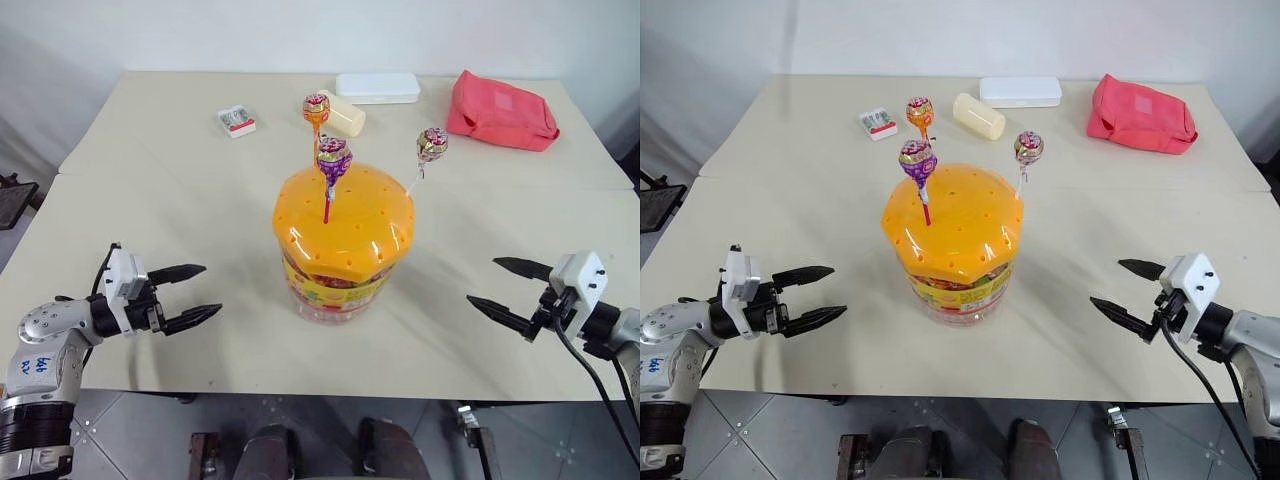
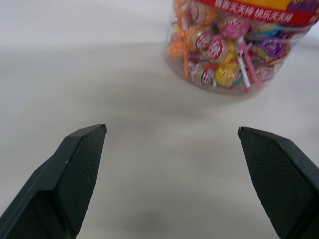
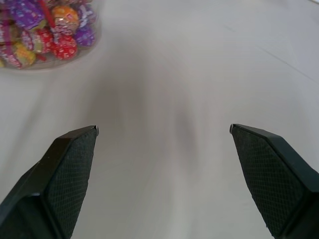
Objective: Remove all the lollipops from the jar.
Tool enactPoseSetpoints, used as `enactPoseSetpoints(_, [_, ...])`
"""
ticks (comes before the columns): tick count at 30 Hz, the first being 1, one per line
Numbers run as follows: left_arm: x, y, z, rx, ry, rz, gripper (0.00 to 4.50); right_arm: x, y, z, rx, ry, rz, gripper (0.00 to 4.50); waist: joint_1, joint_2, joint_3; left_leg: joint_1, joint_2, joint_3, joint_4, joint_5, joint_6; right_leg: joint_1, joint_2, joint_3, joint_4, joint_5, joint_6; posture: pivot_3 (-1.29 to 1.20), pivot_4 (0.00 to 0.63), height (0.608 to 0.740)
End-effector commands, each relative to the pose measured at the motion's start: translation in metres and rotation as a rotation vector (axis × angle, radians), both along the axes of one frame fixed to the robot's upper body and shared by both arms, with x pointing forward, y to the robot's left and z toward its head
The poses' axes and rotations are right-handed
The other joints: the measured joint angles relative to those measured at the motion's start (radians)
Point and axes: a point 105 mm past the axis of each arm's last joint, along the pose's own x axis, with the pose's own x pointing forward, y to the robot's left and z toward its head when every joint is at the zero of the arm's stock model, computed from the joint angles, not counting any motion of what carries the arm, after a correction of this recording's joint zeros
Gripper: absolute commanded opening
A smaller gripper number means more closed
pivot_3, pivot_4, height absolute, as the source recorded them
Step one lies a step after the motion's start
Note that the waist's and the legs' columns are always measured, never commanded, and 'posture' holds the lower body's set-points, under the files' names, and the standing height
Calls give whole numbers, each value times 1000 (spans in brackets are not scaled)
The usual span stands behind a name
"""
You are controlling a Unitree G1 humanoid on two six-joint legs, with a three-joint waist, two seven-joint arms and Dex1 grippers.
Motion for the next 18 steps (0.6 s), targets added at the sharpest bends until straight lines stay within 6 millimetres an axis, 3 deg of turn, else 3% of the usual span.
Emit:
enactPoseSetpoints(1, [-2,-3,8,-4,-40,-7,4500,0,-1,7,-6,-5,21,4434,0,0,0,0,0,0,0,0,0,0,0,0,0,0,0,0,150,740])
enactPoseSetpoints(4, [3,-1,10,-24,5,70,4500,-1,-2,10,-13,9,32,4434,0,0,0,0,0,0,0,0,0,0,0,0,0,0,0,0,150,740])
enactPoseSetpoints(10, [-4,-6,32,13,-17,1,4500,5,5,24,12,-4,64,4434,-3,0,0,0,0,0,0,0,0,0,0,0,1,0,0,0,150,740])
enactPoseSetpoints(18, [-4,-15,117,25,-232,-56,4500,-2,19,41,44,-41,183,4434,1,-1,-1,-1,-1,-2,2,0,0,1,-1,-1,1,0,0,0,150,740])
